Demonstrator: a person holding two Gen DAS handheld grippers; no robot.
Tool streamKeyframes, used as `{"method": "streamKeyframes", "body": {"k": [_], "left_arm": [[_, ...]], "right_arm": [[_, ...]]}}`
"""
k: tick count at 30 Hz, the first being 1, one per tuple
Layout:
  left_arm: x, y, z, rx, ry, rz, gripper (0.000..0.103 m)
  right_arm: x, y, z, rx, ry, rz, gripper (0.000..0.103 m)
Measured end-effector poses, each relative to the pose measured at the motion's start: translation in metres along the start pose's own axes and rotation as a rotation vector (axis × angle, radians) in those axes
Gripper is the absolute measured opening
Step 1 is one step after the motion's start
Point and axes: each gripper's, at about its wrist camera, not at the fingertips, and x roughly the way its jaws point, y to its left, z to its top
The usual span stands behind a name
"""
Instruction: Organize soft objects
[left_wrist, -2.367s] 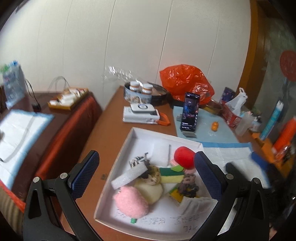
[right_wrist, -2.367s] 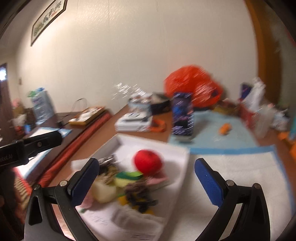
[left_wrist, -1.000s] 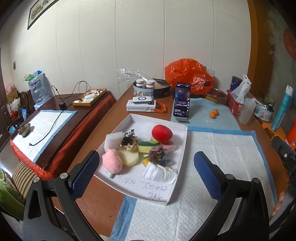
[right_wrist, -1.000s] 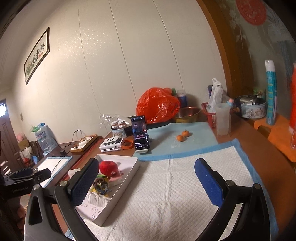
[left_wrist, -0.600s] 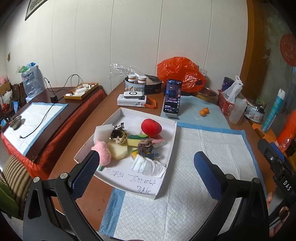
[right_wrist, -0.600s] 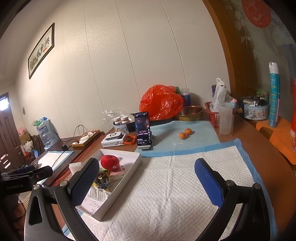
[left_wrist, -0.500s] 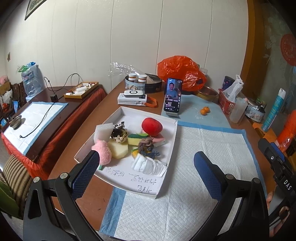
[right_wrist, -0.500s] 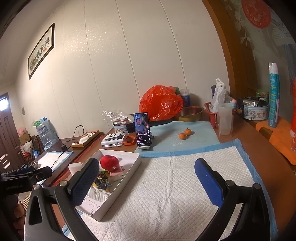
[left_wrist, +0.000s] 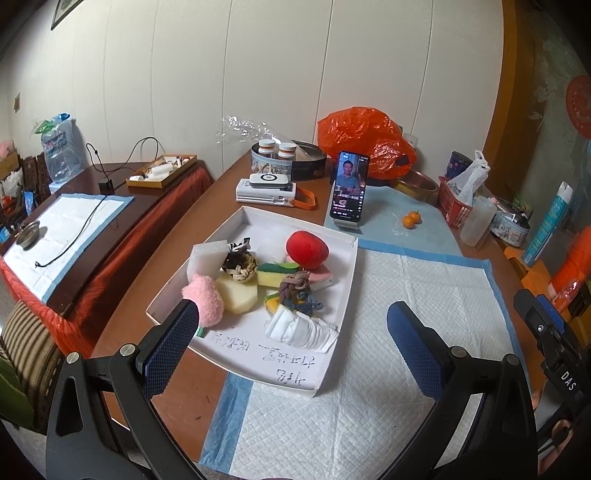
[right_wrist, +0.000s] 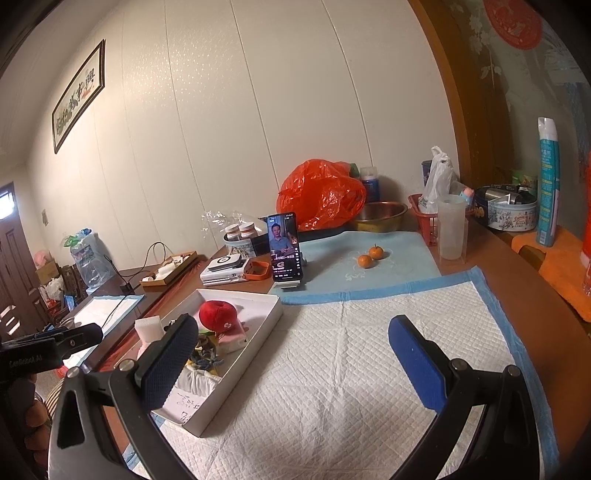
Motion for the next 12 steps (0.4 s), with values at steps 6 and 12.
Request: {"method": "streamKeyframes", "body": {"k": [6, 12], "left_arm": [[0.0033, 0.0035, 0.0001, 0.0, 0.012, 0.007, 0.103], [0.004, 0.0065, -0.0002, -0.002, 0.008, 0.018, 0.103]], "right_arm": [[0.0022, 0.0016, -0.001, -0.001, 0.007, 0.0, 0.103], [0.0045, 0.003, -0.0017, 0.001, 0.013, 0.003, 0.103]]}}
